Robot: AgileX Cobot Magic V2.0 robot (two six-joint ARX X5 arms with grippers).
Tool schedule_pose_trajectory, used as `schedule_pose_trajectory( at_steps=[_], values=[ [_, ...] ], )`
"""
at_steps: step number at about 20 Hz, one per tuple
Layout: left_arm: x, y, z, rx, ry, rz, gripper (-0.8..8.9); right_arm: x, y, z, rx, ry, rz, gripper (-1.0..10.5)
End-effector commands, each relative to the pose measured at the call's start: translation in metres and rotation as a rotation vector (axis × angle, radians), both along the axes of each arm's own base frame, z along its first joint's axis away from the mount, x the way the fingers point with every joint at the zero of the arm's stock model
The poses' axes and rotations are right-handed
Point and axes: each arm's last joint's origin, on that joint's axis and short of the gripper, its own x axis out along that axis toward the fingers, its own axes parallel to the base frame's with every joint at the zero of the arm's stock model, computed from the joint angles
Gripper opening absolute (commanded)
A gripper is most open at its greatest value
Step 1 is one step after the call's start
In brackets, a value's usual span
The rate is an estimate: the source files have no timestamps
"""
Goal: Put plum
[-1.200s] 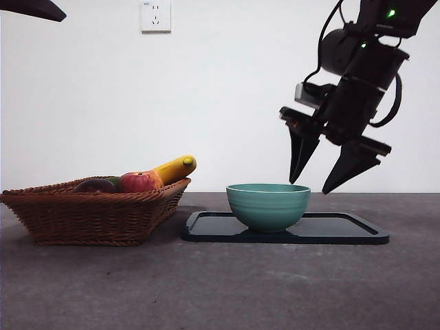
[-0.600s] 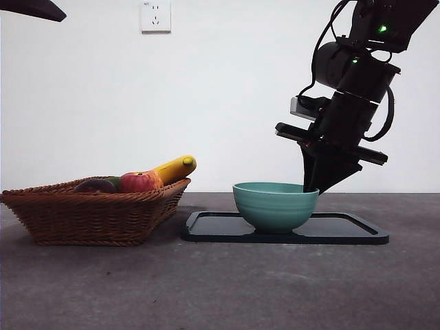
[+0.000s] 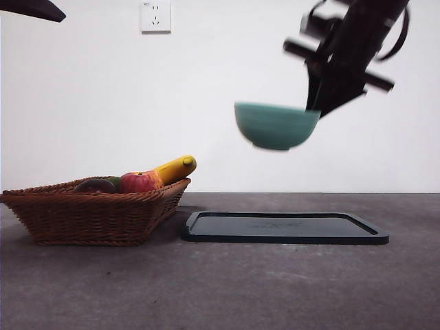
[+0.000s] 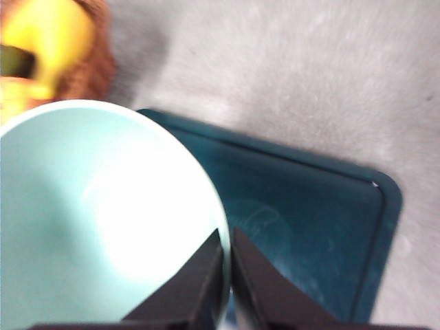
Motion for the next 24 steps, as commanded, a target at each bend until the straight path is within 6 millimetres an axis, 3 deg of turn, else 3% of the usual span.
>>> schedule_pose_trajectory(
  at_steps=[1, 6, 10, 14, 19, 24],
  values=[
    [0.001, -0.001, 0.004, 0.001, -0.033, -0.018, 4.36, -0.014, -0.002, 0.018, 0.002, -0.021, 0.046, 0.1],
    [0.000, -0.001, 0.004, 0.004, -0.029, -0.019, 4.36, -0.062, -0.010, 0.052, -0.007, -0.030, 0.078, 0.1],
    [-0.001, 0.000, 0.002, 0.012, -0.014, -0.021, 4.36, -0.097, -0.003, 0.053, -0.003, -0.042, 0.143, 0.1],
    [-0.001, 0.000, 0.002, 0.012, -0.014, -0.021, 4.36, -0.116, 0.009, 0.023, -0.024, 0.015, 0.215, 0.1],
    [-0.001, 0.000, 0.002, 0.012, -0.014, -0.021, 4.36, -0.124, 0.025, -0.026, -0.040, 0.071, 0.244, 0.1],
    [-0.001, 0.000, 0.002, 0.012, -0.013, -0.021, 4.36, -0.131, 0.028, -0.066, -0.041, 0.099, 0.245, 0.1]
  ],
)
